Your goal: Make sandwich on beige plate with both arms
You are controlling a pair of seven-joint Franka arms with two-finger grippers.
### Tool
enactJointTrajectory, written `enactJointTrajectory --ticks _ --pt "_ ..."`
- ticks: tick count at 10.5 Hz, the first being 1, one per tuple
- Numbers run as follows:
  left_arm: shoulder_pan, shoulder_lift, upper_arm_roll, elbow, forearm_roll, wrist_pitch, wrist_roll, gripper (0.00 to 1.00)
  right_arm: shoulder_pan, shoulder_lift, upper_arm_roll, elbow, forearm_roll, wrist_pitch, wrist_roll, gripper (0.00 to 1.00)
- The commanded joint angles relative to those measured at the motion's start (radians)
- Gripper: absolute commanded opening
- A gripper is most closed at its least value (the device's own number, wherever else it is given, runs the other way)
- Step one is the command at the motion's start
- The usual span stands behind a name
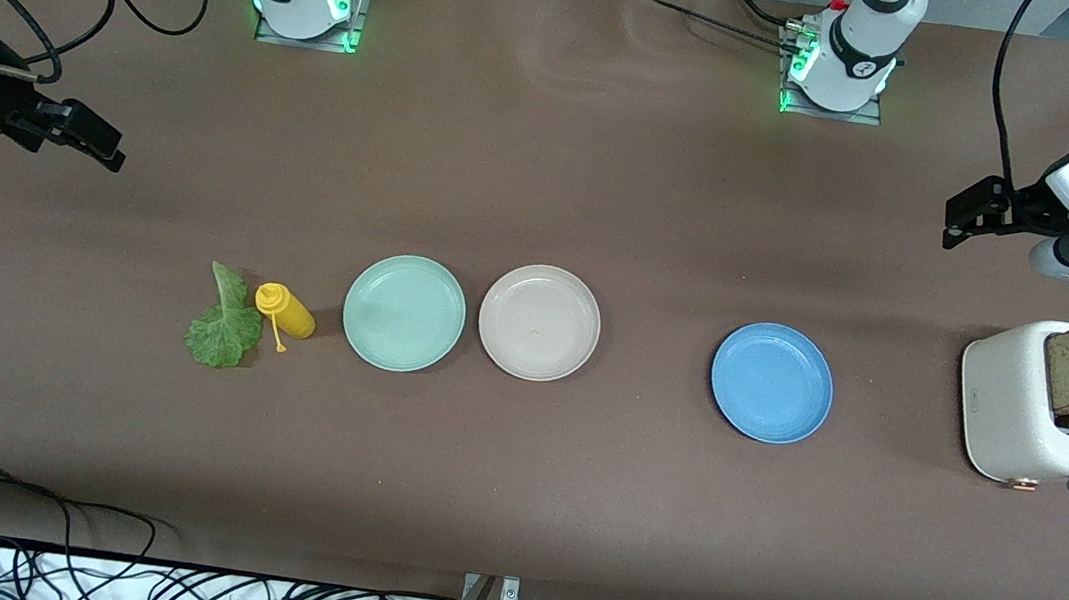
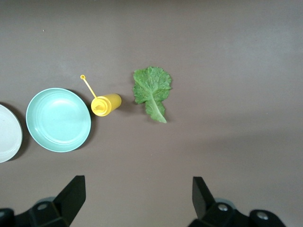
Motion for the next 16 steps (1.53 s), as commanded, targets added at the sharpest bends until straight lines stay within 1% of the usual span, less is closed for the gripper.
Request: enactJointTrajectory --ticks 1,5,6,16 --pt "0.005 -0.024 0.009 -0.026 -0.06 -0.003 0.023 1.0 -0.009 0.004 0.005 0.011 -0.019 0.003 -0.009 1.0" --pt "0.006 -0.019 0.011 -0.026 -0.062 -0.006 0.031 1.0 -0.009 0.004 0.005 0.01 -0.009 -0.017 -0.049 1.0" --pt "0.021 -0.019 0.009 -0.023 -0.063 -0.01 0.032 1.0 -0.009 0.004 0.005 0.01 -0.007 -0.017 -0.049 1.0" --pt "0.022 -0.019 0.006 -0.021 -0.063 -0.021 0.052 1.0 -0.006 0.021 0.005 0.002 -0.009 -0.02 -0.046 1.0"
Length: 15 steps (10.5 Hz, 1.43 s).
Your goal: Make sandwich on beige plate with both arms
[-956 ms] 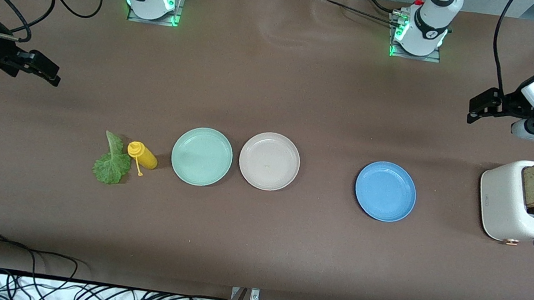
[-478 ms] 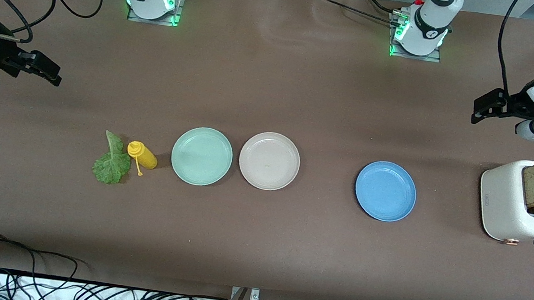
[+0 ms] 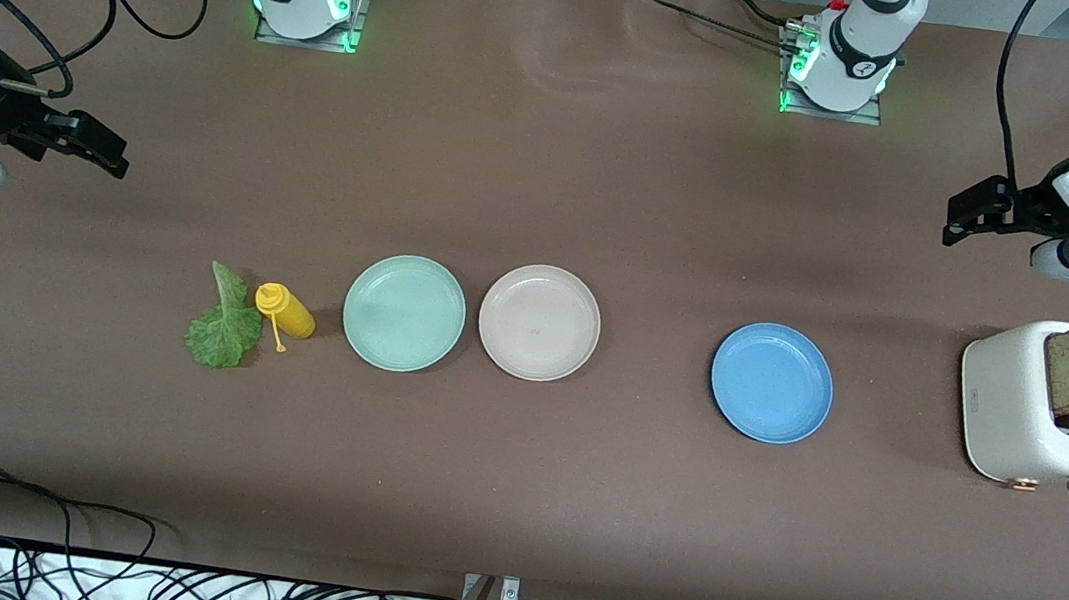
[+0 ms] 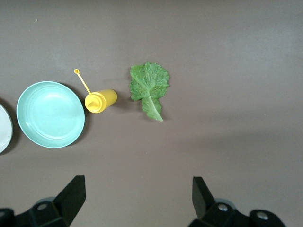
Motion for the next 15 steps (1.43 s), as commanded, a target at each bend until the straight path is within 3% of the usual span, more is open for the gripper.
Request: enactJointTrajectory --ticks 1,5,11,15 --pt "0.005 -0.017 0.004 -0.012 -0.038 -0.004 0.026 1.0 -0.006 -0.008 0.004 0.006 -0.001 -0.027 -0.016 1.0" --pt "0.002 -0.016 0.004 -0.01 -0.038 -0.002 0.023 1.0 -0.006 -0.011 0.002 0.01 -0.002 -0.105 -0.017 1.0" --pt "-0.013 -0.005 -0.006 -0.01 -0.041 0.019 0.007 1.0 0.002 -0.028 0.008 0.062 -0.01 -0.094 -0.01 1.0" --pt "-0.013 -0.007 -0.006 -0.01 -0.041 0.019 0.005 1.0 -0.009 0.01 0.007 0.062 0.001 -0.096 -0.002 1.0"
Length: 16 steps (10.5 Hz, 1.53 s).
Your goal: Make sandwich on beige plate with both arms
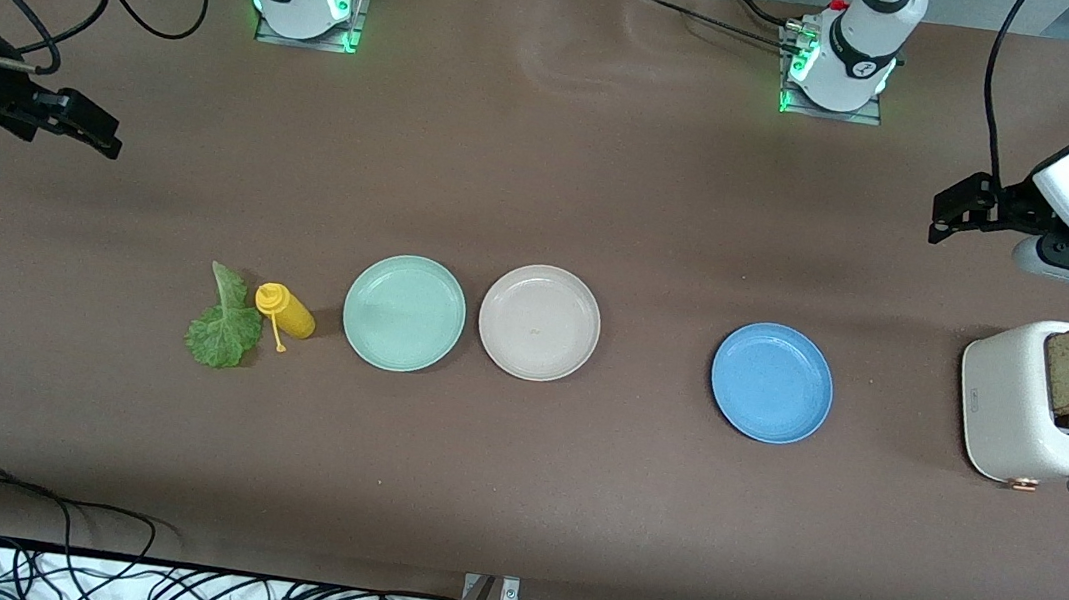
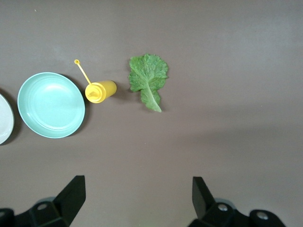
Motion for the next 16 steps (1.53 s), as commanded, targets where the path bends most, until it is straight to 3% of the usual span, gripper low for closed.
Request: enactJointTrajectory --ticks 1,9,16 --pt "0.001 -0.006 0.002 -0.008 -0.038 0.012 0.006 1.0 -0.008 0.001 0.006 0.017 0.006 -0.014 -0.004 1.0" --pt "0.001 -0.003 0.003 -0.011 -0.036 0.012 0.006 1.0 -0.005 -0.006 0.008 0.001 -0.001 -0.002 -0.006 1.0" --pt "0.002 -0.005 0.003 -0.015 -0.036 0.008 0.007 1.0 -0.006 0.053 -0.011 -0.006 -0.003 0.026 -0.007 1.0"
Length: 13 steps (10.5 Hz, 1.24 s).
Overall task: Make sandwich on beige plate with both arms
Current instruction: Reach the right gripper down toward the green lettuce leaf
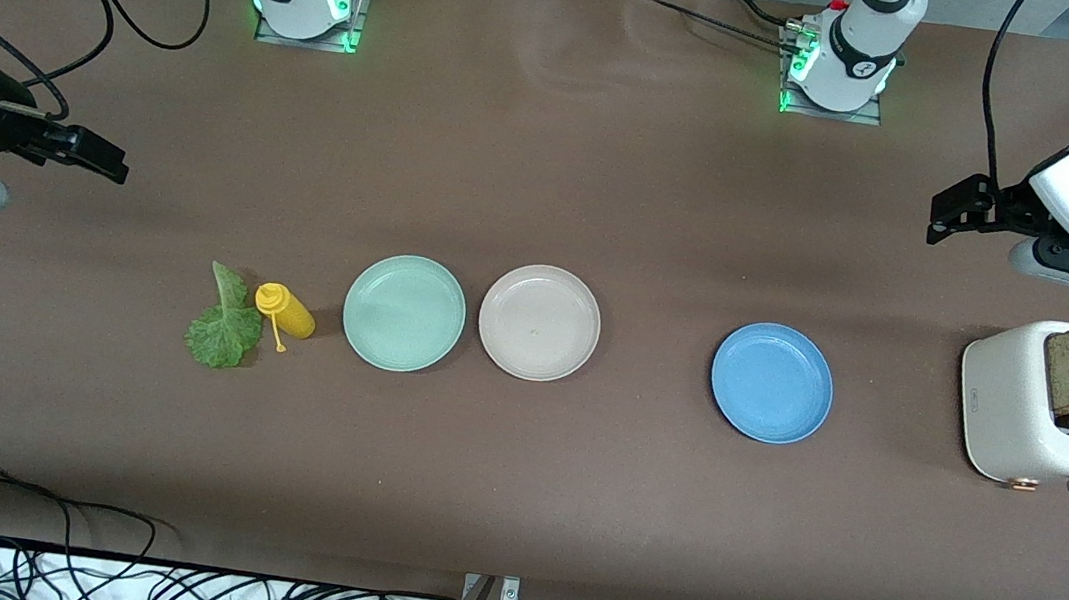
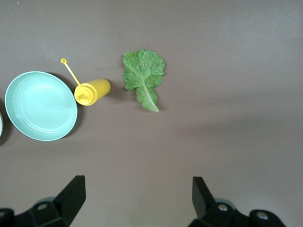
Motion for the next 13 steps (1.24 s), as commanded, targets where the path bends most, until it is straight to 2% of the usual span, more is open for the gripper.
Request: enactJointTrajectory --ticks 1,13 --pt "0.004 -0.007 0.003 -0.01 -0.036 0.008 0.007 1.0 -0.005 0.005 0.004 -0.006 -0.003 0.012 -0.009 1.0" --pt "0.013 -0.008 0.003 -0.01 -0.036 0.007 0.01 1.0 -0.007 0.008 0.004 -0.029 -0.006 0.051 -0.006 1.0"
